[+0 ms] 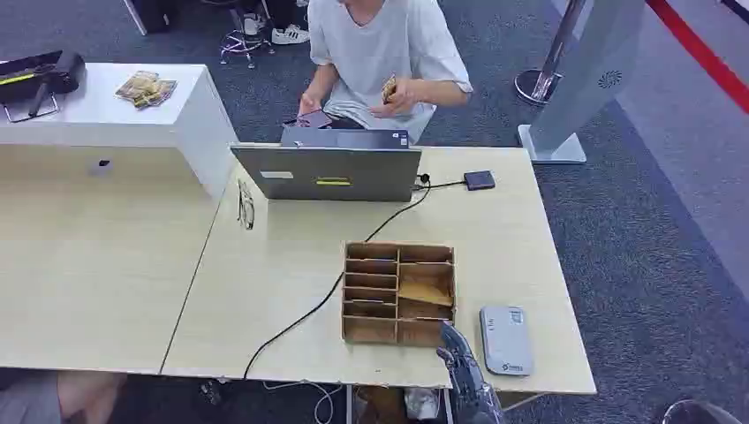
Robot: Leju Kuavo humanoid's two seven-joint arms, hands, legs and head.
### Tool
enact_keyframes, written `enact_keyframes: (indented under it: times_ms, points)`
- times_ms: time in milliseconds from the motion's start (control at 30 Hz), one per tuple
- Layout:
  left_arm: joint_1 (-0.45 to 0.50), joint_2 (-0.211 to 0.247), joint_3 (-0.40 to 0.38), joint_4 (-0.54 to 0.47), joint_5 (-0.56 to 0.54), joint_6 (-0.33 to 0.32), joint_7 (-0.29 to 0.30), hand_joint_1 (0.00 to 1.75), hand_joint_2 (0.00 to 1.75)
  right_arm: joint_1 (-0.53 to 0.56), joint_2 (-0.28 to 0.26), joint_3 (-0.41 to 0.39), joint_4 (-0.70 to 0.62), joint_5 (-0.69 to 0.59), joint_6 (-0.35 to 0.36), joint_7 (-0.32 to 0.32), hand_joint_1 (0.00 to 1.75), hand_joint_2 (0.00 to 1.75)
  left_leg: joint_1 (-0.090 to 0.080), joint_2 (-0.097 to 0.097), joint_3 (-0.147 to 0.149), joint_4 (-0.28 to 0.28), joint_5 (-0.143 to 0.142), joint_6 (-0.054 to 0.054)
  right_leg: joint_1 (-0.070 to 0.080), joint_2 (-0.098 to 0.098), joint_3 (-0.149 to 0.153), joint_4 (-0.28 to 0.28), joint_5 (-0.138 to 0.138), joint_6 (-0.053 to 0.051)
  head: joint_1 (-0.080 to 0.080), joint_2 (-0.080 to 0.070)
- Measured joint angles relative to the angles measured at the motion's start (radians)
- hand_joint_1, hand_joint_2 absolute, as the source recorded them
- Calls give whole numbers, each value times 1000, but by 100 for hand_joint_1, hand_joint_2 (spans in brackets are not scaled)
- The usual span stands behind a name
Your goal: Pass the card to the sensor for recognition and then transmit it.
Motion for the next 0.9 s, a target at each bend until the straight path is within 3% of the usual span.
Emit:
enact_keyframes:
  times_ms: [400,433,700,900]
  points:
    - [1,0,0,0,2,-16,-5,0,0,-19,0,14,3,68,-2,35,0,0,0,0,0,0,0,0,0,0,0,0,0,0,0,0]
    - [1,0,0,0,2,-16,-5,0,0,-21,0,14,3,69,-2,35,0,175,0,0,0,0,0,0,0,0,0,0,0,0,0,0]
    - [1,0,0,0,-11,-23,-15,0,0,-60,0,11,3,238,-1,96,0,175,0,0,0,0,0,0,0,0,0,0,0,0,0,0]
    - [0,-1,-4,0,-13,-23,-17,0,0,-80,3,-1,3,256,19,105,0,175,0,0,1,0,0,0,0,0,1,0,0,0,0,0]
